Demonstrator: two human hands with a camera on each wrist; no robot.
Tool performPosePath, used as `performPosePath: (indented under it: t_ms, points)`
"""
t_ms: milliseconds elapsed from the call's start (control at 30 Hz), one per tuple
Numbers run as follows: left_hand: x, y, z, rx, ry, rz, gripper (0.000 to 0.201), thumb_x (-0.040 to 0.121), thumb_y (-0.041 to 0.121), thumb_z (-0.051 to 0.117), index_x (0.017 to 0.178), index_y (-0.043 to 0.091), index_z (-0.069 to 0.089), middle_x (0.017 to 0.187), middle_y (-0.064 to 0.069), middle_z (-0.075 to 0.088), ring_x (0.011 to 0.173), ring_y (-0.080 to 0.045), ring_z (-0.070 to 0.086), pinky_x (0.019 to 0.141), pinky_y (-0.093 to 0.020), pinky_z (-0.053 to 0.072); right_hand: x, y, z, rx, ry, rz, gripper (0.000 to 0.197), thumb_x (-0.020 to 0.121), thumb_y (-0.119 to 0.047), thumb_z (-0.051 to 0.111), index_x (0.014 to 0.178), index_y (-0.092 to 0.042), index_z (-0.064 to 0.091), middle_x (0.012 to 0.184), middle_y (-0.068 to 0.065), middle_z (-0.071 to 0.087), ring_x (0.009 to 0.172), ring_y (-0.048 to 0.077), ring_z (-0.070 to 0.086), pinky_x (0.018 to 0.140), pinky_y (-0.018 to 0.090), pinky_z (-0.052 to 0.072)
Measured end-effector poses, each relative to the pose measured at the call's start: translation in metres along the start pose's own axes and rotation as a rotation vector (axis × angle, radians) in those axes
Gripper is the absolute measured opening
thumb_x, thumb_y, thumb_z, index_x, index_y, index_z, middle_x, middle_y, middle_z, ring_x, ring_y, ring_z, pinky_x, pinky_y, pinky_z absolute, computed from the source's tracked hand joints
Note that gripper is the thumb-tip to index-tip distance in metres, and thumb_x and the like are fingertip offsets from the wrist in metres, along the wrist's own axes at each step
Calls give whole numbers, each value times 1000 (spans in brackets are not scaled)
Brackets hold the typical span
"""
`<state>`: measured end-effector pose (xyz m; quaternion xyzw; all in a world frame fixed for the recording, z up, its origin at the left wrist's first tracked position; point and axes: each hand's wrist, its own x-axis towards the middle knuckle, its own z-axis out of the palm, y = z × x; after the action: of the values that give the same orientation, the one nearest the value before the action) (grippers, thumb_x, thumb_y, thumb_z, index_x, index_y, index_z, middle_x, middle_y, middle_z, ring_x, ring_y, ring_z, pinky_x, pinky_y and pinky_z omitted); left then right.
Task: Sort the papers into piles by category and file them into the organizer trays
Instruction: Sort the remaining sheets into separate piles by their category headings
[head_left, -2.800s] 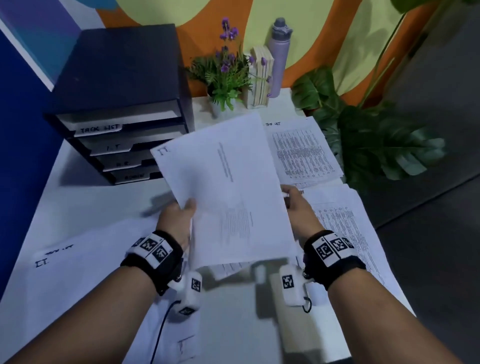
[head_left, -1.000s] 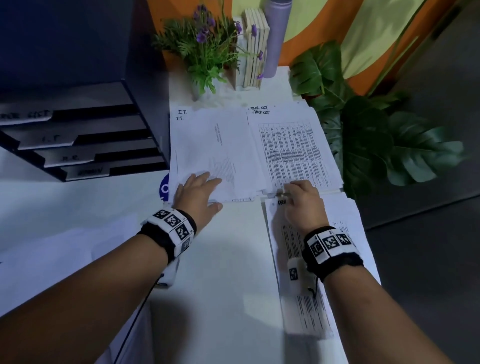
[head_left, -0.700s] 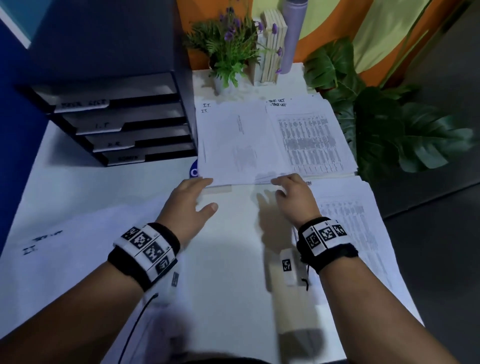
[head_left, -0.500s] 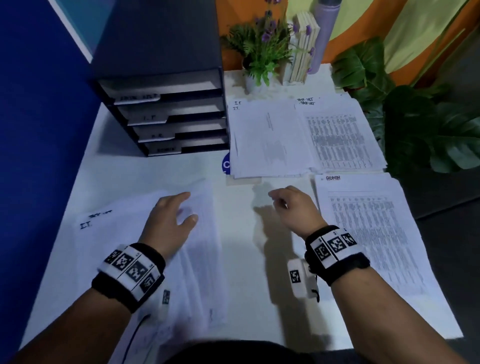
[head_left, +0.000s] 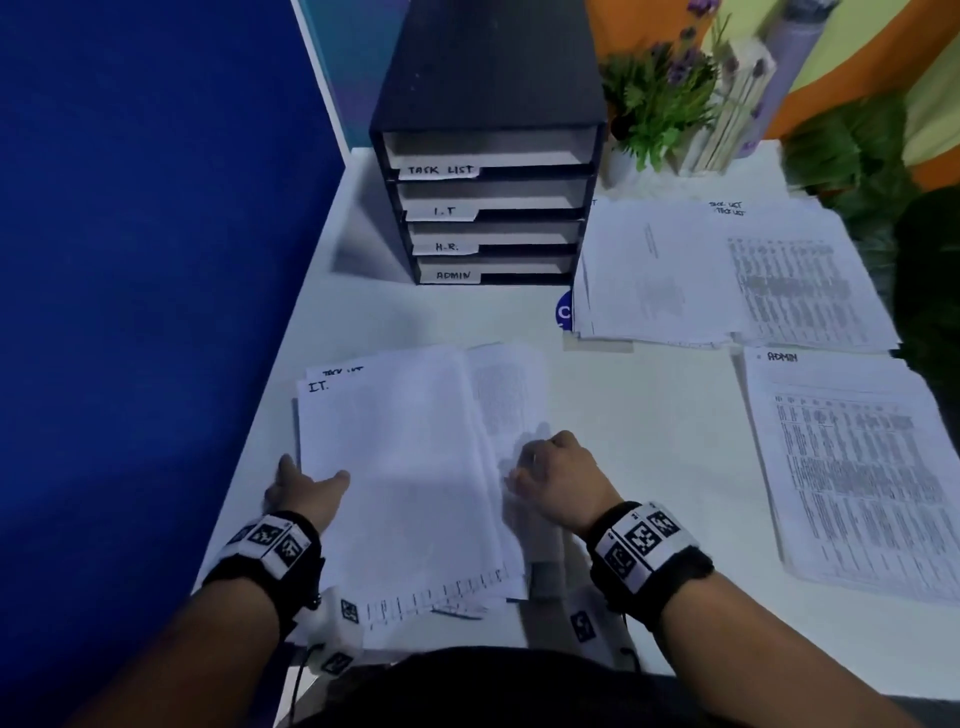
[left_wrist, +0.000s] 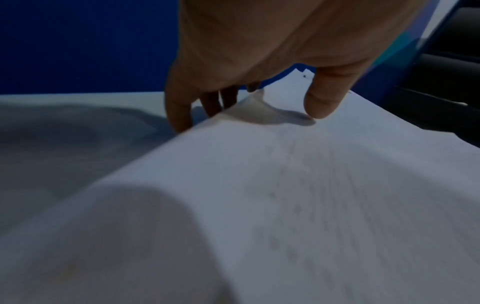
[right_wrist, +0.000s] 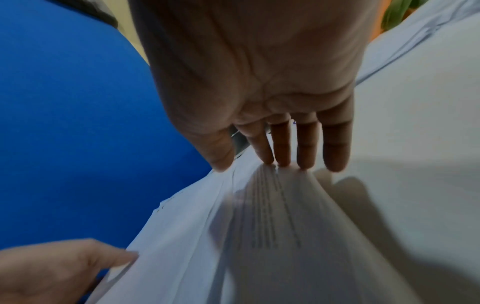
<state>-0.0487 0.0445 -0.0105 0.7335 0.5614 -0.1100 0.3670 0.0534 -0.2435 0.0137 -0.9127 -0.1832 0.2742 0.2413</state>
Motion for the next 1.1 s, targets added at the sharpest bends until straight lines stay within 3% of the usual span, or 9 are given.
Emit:
performPosePath:
  t_ms: [133,267,367,500,633,767,867,1000,1100]
  points:
    - [-15,5,16,8,-159,175,84,75,39,63,149,30,23,142,-14,44,123,-36,49,105,-43,43,-7,-1,16,8,-47,60,51,91,-49,53,124,-10,50,122,17,47,112,36,52,98,37,41]
    - [-27,19,31,155,-207,296,77,84,42,54,151,39,14,153,-10,27,137,-32,32,112,-45,33,0,5,6,125,66,97,37,89,-44,60,93,-9,48,99,16,51,86,28,51,73,31,36]
    - [-29,26,32,165,-198,362,63,89,38,55,146,39,30,155,-8,22,141,-30,25,115,-45,27,7,17,-6,206,159,166,27,84,-26,64,76,-11,44,85,13,52,76,26,49,61,30,32]
    - [-41,31,30,207,-41,385,52,90,41,58,139,35,43,157,-2,15,142,-31,20,116,-45,23,8,39,-9,400,255,283,31,79,-8,63,61,-15,38,61,6,46,65,22,45,61,30,37]
    - [-51,41,27,50,-51,536,38,92,37,58,128,25,55,138,-2,45,126,-28,45,107,-36,35,7,59,-3,733,339,347,14,65,-6,61,65,-10,48,58,7,44,63,20,45,59,35,39]
    - [-49,44,29,-192,-388,471,44,86,31,65,127,26,51,124,9,60,119,-18,56,108,-40,40,6,62,-4,822,352,332,25,72,4,61,65,-16,48,55,1,45,60,18,42,58,33,36]
    - [-38,43,33,-140,-312,449,67,69,45,72,129,21,52,125,4,63,115,-19,59,105,-43,44,9,63,-4,829,355,333,23,81,-2,64,66,-16,54,55,0,52,61,19,48,60,33,40]
    - [-28,41,38,-142,-211,373,63,71,57,70,118,17,61,114,0,68,107,-23,63,100,-41,48,10,64,0,713,363,354,39,72,-29,70,57,-18,36,54,3,38,58,18,39,58,33,33]
    - [-22,39,39,-86,-138,364,66,75,63,59,122,17,59,118,-3,66,109,-27,62,99,-42,48,8,70,-1,672,396,403,35,74,-12,68,56,-15,37,52,3,38,57,18,40,57,31,35]
